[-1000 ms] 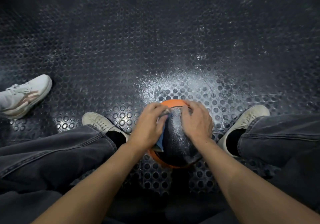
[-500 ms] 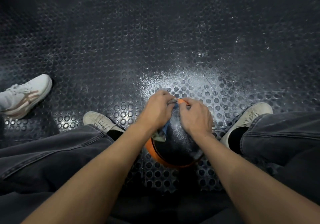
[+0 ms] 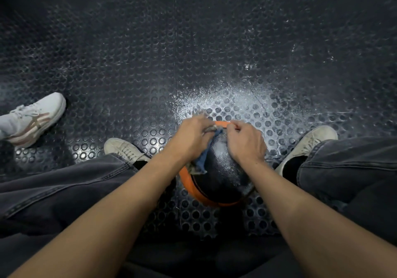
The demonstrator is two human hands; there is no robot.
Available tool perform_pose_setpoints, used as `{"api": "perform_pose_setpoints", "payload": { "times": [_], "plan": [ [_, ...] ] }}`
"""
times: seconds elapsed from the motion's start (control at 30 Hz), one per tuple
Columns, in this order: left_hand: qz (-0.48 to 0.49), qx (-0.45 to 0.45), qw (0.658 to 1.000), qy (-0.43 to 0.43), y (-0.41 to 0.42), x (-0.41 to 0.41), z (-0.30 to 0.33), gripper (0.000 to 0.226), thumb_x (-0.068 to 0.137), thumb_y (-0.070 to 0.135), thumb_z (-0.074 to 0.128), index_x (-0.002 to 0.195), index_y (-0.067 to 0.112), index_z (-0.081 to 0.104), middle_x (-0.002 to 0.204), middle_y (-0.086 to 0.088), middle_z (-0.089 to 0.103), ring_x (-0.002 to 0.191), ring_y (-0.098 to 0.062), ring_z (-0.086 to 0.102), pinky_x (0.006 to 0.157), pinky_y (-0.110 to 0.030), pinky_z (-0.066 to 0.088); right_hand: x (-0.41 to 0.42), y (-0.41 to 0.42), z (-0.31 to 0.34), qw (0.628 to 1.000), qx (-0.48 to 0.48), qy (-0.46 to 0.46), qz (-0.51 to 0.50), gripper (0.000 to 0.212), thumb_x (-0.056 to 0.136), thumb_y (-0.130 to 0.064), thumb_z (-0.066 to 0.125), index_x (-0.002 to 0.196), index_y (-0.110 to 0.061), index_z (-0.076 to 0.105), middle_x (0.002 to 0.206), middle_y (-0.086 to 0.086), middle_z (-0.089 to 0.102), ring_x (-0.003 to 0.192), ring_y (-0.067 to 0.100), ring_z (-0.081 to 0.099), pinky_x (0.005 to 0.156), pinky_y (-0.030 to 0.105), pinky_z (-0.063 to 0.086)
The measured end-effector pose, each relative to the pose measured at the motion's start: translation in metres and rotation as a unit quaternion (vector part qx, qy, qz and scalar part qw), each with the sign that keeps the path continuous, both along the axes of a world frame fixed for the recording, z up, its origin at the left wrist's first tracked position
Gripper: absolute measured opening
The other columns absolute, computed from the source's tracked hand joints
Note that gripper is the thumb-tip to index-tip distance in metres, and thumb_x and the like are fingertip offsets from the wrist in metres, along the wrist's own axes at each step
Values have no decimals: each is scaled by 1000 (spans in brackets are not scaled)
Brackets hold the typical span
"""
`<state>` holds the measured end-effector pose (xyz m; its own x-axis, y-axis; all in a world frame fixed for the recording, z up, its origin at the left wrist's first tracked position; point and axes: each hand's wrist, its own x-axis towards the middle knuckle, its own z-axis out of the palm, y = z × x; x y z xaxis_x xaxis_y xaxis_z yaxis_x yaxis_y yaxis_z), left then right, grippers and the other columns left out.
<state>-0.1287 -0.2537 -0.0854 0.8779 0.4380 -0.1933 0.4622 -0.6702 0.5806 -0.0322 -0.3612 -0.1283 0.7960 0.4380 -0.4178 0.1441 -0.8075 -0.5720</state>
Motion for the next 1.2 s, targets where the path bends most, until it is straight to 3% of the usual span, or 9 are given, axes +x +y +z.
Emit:
{"api": "perform_pose_setpoints", "payload": {
  "times": [0.1,0.17,0.3,0.5,0.6,0.7,0.87,1.07,1.2],
  "plan": [
    [-39,3,997,-68,-6,-46,7,24,91,15,62,113,14,70,99,5,62,87,-7,56,78,-14,39,4,-3,3,1000,8,24,3,24,104,-36,39,99,-42,61,64,-8,55,51,10,41,49,22,28],
    [-34,10,997,-66,-10,-47,3,20,91,14,61,108,13,72,99,2,64,86,-8,56,76,-15,38,0,-2,4,999,19,19,24,27,103,-35,42,116,-39,64,66,-7,60,51,11,45,48,21,31],
    [27,41,999,-14,-3,5,-7,16,93,17,58,96,8,72,94,-3,60,81,-14,54,73,-26,43,-6,4,4,1000,11,-3,26,33,101,-38,41,116,-29,69,71,-4,61,58,13,50,72,32,52],
    [-44,41,997,-50,-7,-44,7,21,93,18,59,109,10,71,101,1,64,85,-14,59,78,-22,45,-1,2,7,1000,-4,10,-13,33,102,-34,41,89,-23,70,67,-7,57,60,12,50,82,33,48],
    [-32,46,998,-34,-11,-41,4,21,94,21,54,101,11,71,99,2,61,82,-17,60,75,-32,50,-6,5,9,1000,5,12,18,31,101,-35,41,106,-26,71,75,-2,64,69,17,58,91,39,49],
    [12,54,998,1,-3,5,-4,17,94,16,56,98,7,70,101,-1,56,82,-14,52,80,-34,48,-10,7,9,1000,7,6,16,35,98,-40,41,111,-26,70,82,2,68,79,23,62,94,42,48],
    [-43,43,998,-2,0,-13,2,18,93,18,60,104,9,72,95,-2,59,79,-14,54,77,-30,48,-2,5,8,999,4,21,-35,38,100,-36,44,66,-25,57,63,-7,54,59,15,49,88,42,52],
    [-23,52,998,-4,-6,-4,0,16,93,17,59,101,11,72,96,2,56,80,-9,48,72,-20,38,-7,7,13,1000,14,19,12,34,99,-40,41,105,-26,72,76,0,64,72,22,59,82,43,55],
    [48,18,997,66,-2,17,4,21,96,21,56,77,13,62,75,4,54,70,-15,51,55,-15,31,-6,9,13,1000,-8,12,-20,34,98,-38,43,80,-22,67,70,-4,60,67,16,54,91,41,48]
  ]
}}
